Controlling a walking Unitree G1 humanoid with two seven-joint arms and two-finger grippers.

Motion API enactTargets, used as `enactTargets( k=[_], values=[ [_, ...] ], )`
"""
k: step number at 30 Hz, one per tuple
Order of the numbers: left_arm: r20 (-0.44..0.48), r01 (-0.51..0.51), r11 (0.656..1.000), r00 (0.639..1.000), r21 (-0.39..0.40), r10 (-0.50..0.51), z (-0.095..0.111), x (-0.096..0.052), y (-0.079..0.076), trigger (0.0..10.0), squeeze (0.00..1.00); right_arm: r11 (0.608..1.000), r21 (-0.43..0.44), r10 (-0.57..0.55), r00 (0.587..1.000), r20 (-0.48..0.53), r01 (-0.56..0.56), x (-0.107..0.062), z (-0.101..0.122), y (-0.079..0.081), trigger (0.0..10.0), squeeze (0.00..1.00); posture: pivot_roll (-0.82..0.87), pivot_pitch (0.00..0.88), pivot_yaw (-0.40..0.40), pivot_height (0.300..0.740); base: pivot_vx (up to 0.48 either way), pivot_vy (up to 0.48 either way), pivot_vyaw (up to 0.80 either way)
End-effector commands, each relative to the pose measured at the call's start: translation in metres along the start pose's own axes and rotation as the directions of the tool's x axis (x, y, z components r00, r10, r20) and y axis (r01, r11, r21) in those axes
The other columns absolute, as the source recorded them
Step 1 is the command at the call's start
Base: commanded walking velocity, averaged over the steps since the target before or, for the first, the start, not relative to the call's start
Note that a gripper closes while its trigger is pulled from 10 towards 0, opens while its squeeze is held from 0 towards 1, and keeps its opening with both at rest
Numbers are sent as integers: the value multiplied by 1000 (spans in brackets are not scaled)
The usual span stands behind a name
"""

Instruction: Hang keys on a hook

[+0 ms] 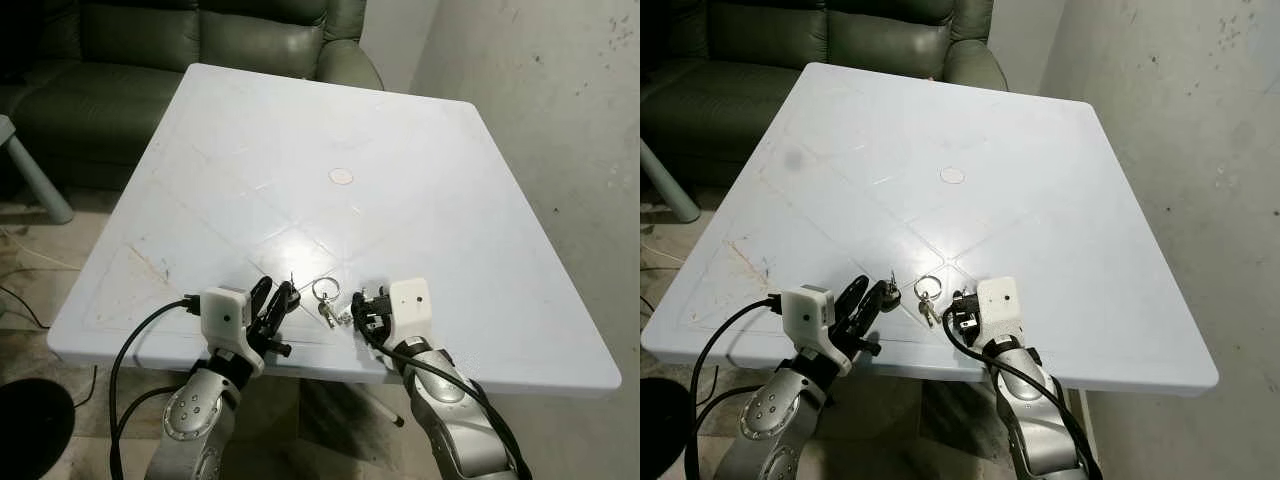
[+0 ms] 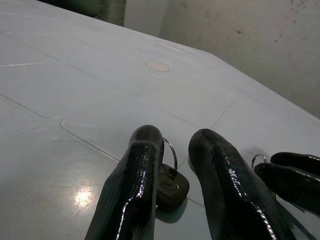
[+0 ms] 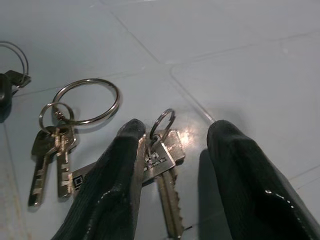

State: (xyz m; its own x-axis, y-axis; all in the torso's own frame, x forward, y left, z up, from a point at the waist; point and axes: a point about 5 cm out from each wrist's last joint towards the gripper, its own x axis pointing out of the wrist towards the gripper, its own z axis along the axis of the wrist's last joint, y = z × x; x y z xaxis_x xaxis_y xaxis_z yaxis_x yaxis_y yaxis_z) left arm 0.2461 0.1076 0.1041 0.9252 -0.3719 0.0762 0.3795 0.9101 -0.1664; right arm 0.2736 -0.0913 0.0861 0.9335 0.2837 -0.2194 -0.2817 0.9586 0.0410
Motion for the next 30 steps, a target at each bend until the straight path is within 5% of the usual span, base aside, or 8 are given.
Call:
enactTargets(
  k=[1,16,22,27,28,29,30],
  values=[
    [4,5,1000,1000,-1,-5,2,0,-5,10000,0,1000,8,5,1000,4,-5,-2,4,-1,10000,0,30,120,-132,740,0,0,0],
    [6,0,1000,1000,-1,0,2,2,-4,10000,0,999,48,13,1000,-18,-12,1,6,7,10000,0,32,117,-134,740,0,0,0],
    [8,1,1000,1000,-4,-1,3,2,-5,10000,0,998,67,4,1000,-18,-3,3,8,9,7804,0,34,116,-136,740,0,0,0],
    [6,0,1000,1000,-3,0,2,2,-5,10000,0,997,80,-5,1000,-15,6,4,9,9,7451,0,34,116,-136,740,0,0,0],
    [7,0,1000,1000,-4,0,2,2,-5,10000,0,997,82,-5,1000,-15,7,5,9,10,6588,0,34,116,-136,740,0,0,0],
    [7,-1,1000,1000,-4,1,2,2,-5,10000,0,996,83,-7,1000,-14,8,5,10,10,4627,0,34,116,-136,740,0,0,0],
    [7,-1,1000,1000,-4,1,2,2,-5,10000,0,996,83,-8,1000,-13,9,5,10,10,4627,0,35,119,-136,740,0,0,0]
  ],
)
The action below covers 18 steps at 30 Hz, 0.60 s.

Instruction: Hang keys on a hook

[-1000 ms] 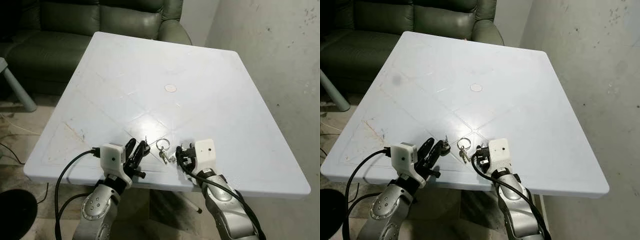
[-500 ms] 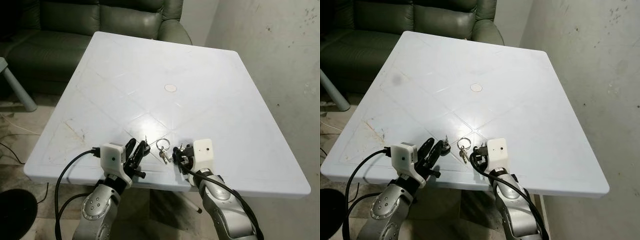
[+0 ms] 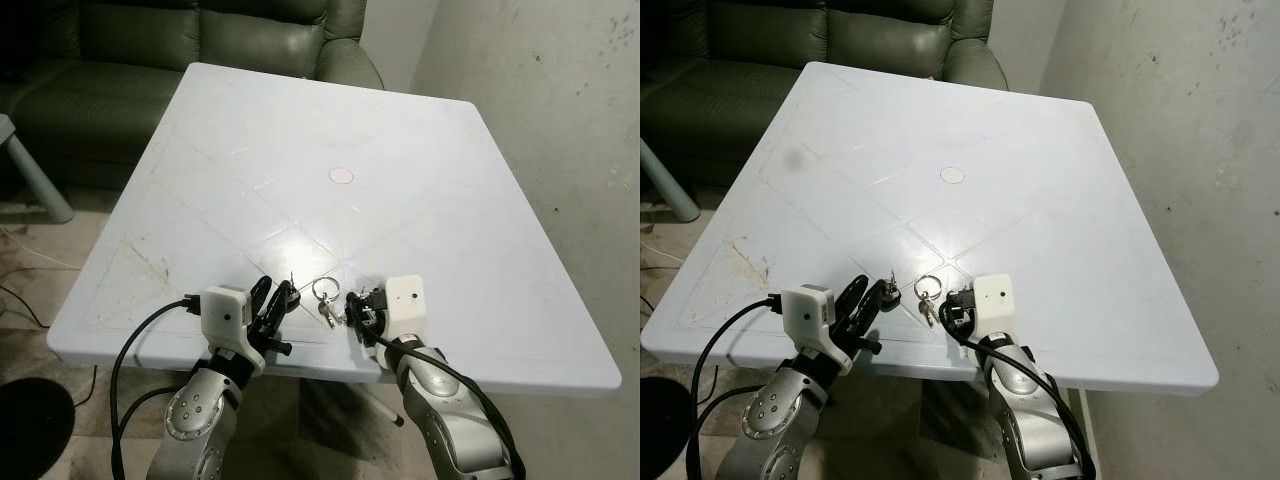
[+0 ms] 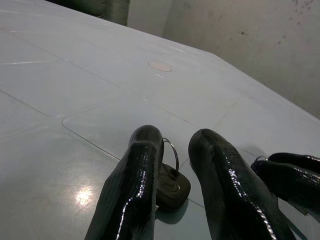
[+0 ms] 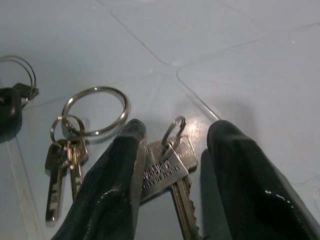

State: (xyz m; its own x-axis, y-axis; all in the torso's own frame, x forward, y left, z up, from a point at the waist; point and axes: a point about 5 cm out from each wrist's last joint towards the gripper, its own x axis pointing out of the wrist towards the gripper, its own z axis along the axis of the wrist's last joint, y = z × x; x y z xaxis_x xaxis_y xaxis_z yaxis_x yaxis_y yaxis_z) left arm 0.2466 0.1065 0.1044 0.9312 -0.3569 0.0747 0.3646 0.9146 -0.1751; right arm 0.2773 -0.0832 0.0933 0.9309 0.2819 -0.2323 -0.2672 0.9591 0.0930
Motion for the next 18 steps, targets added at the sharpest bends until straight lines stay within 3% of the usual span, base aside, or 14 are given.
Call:
enactTargets(
  k=[1,3,4,6,7,8,9,13,15,17,18],
  values=[
    [5,16,1000,1000,4,-16,2,1,-5,10000,0,999,31,-8,1000,0,8,1,2,3,4627,0,35,119,-136,740,0,0,0],
    [6,16,1000,1000,4,-16,2,1,-5,10000,0,999,32,-10,1000,-1,10,2,2,3,4588,0,35,119,-136,740,0,0,0],
    [6,16,1000,1000,4,-16,2,1,-5,10000,0,999,33,-13,1000,-1,13,2,2,3,3529,0,36,119,-136,740,0,0,0],
    [7,16,1000,1000,4,-16,3,2,-5,10000,0,999,33,-14,1000,-2,14,2,2,3,3843,0,36,120,-137,740,0,0,0],
    [7,15,1000,1000,4,-15,3,2,-5,10000,0,999,32,-14,1000,-1,14,2,2,4,2980,0,36,121,-136,740,0,0,0],
    [7,15,1000,1000,4,-15,3,2,-5,10000,0,999,32,-14,1000,-1,14,2,2,4,2980,0,36,121,-136,740,0,0,0],
    [7,16,1000,1000,4,-16,3,2,-5,10000,0,999,32,-14,1000,-2,14,2,2,4,0,0,36,122,-138,740,0,0,0],
    [5,14,1000,1000,5,-14,2,1,-5,10000,0,999,30,-16,1000,-5,16,2,1,4,196,0,36,122,-138,740,0,0,0],
    [5,14,1000,1000,4,-14,2,1,-5,10000,0,999,32,-16,1000,-7,16,2,1,4,1176,0,36,124,-138,740,0,0,0],
    [5,14,1000,1000,4,-14,2,1,-5,10000,0,999,32,-17,1000,-9,17,1,1,4,1176,0,36,124,-138,740,0,0,0],
    [6,14,1000,1000,4,-14,2,1,-5,10000,0,999,33,-14,1000,-8,15,1,1,4,471,0,36,124,-138,740,0,0,0]
  ],
)
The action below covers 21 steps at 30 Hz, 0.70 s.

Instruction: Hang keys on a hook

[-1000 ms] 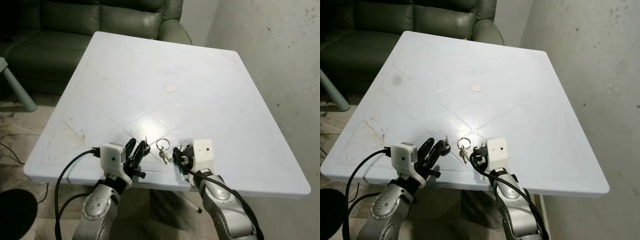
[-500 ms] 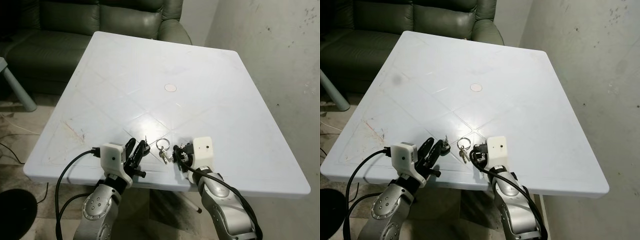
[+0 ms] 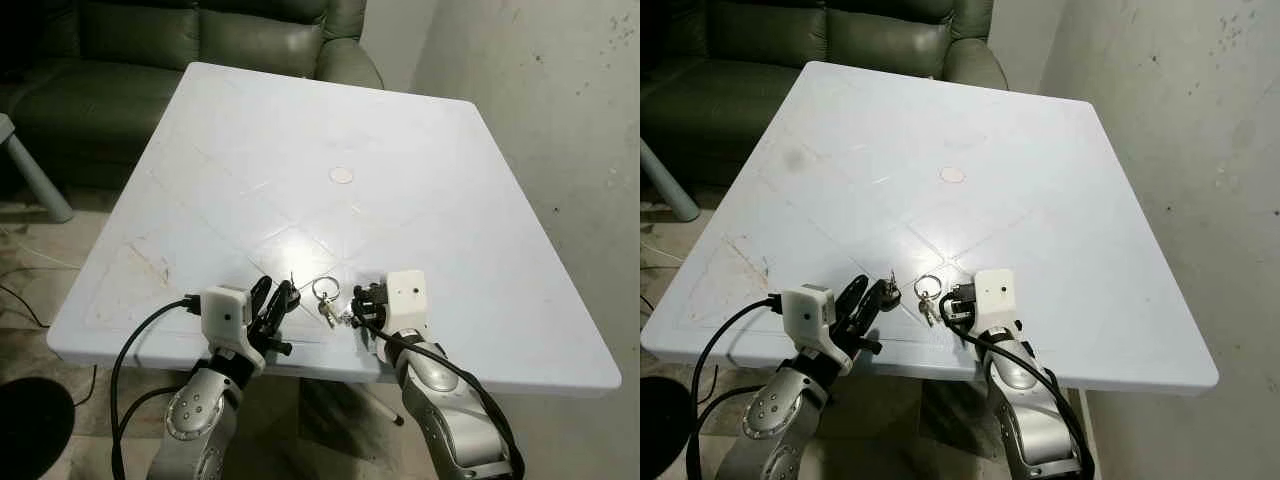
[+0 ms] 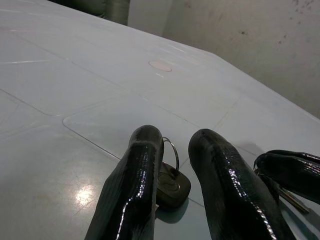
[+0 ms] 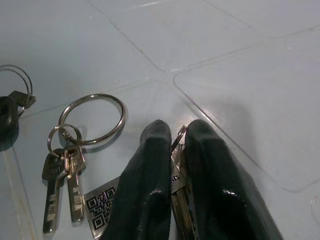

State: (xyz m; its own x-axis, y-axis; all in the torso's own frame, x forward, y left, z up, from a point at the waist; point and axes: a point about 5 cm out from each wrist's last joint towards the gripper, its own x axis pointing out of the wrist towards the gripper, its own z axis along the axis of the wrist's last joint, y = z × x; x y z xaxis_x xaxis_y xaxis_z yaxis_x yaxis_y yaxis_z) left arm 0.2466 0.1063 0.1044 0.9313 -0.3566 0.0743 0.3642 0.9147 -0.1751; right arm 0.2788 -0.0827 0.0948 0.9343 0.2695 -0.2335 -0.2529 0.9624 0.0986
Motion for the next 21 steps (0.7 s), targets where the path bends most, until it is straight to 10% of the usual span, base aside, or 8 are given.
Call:
enactTargets(
  k=[1,21],
  values=[
    [6,14,1000,1000,4,-14,2,1,-5,10000,0,1000,25,-1,1000,-9,2,0,-1,3,627,0,36,124,-138,740,0,0,0],
    [37,-1,1000,999,10,1,11,11,3,10000,0,997,48,-69,994,87,65,6,23,-13,0,0,30,95,-127,740,0,0,0]
  ],
)
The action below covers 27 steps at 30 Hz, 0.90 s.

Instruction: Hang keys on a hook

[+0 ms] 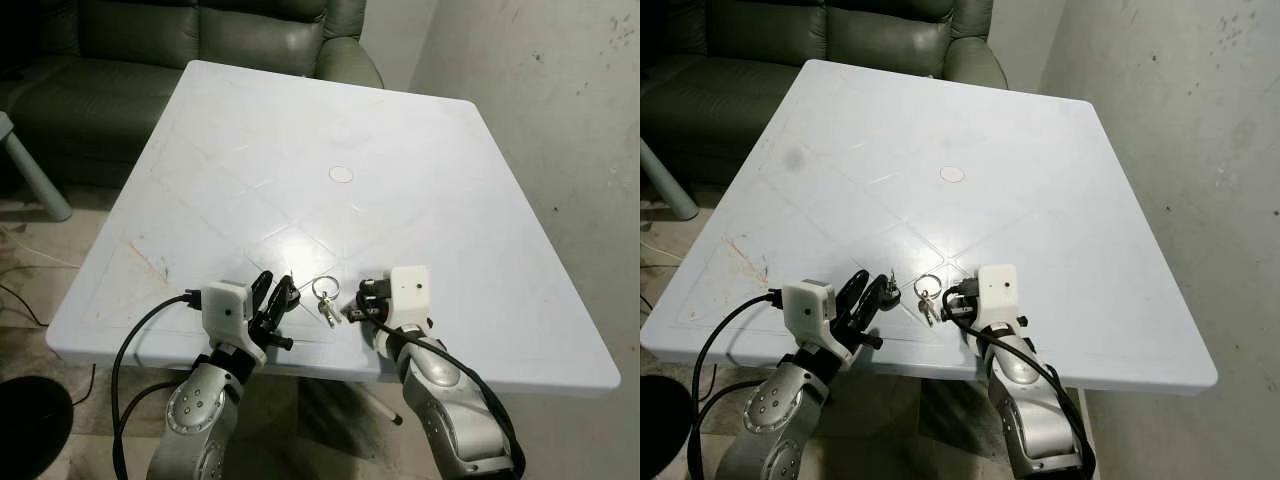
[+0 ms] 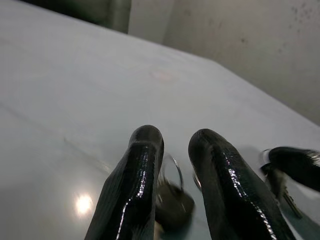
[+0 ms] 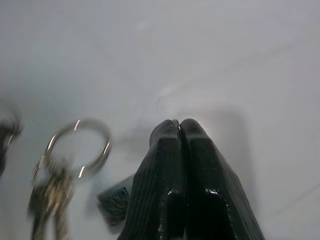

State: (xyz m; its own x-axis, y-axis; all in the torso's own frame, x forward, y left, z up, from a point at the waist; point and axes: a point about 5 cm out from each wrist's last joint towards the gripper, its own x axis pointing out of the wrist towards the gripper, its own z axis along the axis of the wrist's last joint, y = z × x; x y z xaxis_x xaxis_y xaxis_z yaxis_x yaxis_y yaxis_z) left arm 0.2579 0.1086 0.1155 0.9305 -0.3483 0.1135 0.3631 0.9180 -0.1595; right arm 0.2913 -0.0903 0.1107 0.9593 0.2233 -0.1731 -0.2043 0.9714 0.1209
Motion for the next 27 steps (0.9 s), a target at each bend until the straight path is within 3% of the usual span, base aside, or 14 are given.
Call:
enactTargets(
  k=[1,7,11,13,21,22,27],
  values=[
    [10,-6,1000,1000,-6,6,3,3,1,10000,0,999,12,-35,999,38,35,2,9,-7,0,0,30,95,-127,740,0,0,0],
    [60,-35,999,998,33,33,21,17,16,10000,0,997,-9,-77,990,117,78,9,31,-20,0,0,22,73,-122,740,0,0,0],
    [103,-130,991,987,31,126,40,30,37,10000,0,995,-5,-93,979,182,96,11,50,-28,0,0,18,48,-121,740,0,0,0],
    [101,-193,981,976,-9,193,42,31,49,10000,0,994,-13,-106,973,204,111,9,54,-32,0,0,13,32,-121,740,0,0,0],
    [133,-233,972,964,-7,232,49,20,58,10000,0,979,-20,-188,940,285,202,-7,60,-49,0,0,5,8,-120,740,0,0,0],
    [131,-253,967,958,-18,253,50,18,61,10000,0,980,-28,-178,927,331,198,-12,63,-51,10000,0,2,2,-119,740,0,0,0],
    [149,-256,967,955,-11,255,58,19,68,10000,0,999,15,-47,926,375,45,-16,66,-53,10000,0,-2,0,-112,740,0,0,0]
  ],
)
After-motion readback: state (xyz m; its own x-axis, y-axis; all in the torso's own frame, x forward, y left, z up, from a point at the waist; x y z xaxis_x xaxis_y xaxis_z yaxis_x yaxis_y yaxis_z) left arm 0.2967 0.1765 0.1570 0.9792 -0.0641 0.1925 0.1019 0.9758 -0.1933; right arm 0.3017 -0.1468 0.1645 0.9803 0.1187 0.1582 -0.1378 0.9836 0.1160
